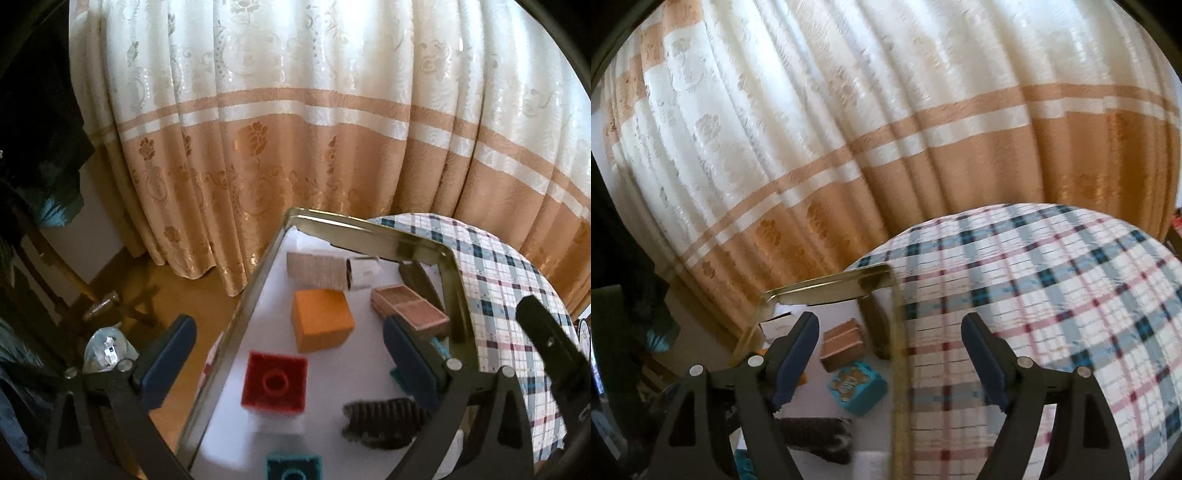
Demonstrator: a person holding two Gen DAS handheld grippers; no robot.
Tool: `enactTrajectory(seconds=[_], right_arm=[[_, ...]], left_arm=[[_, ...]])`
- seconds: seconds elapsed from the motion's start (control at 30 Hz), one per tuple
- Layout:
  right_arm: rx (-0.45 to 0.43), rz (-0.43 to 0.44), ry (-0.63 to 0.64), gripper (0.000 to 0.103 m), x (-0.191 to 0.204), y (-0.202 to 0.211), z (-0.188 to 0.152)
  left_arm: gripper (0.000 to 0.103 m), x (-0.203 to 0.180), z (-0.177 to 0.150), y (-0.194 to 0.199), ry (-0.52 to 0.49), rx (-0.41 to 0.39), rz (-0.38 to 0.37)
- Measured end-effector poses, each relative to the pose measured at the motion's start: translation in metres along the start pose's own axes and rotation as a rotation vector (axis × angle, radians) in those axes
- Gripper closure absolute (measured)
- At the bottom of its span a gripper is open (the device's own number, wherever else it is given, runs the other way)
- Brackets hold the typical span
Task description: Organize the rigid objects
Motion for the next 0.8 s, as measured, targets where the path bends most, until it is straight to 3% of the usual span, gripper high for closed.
enactTrajectory(seconds=[0.13,0.23,0.8], right_arm=[[-0.051,-0.040,-0.013,0.021,-0.016,0.014,-0.002],[-0.032,-0.048,-0.034,0.021,-0.024,0.019,-0.005],[-0.007,-0.053,0.004,0.020,-0.021,0.045,-0.024]], left_arm=[[0.001,-0.004,-0.011,0.013,-0.017,-0.040,0.023],[0.001,-0.005,-0.016,0.014,-0.024,-0.016,0.012],[0.001,-0.007,-0.036,0.041,-0.063,-0.052,0.051]])
Point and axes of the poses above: each gripper's, at about its wrist camera, not at the fingertips, and y roughly against the way its jaws point, x to its left, z to its top, the point moved 4 cm from there along -y, roughly the way its jaws point, and after that the axes turned 11 degrees about -x, right-handed, at the moved point
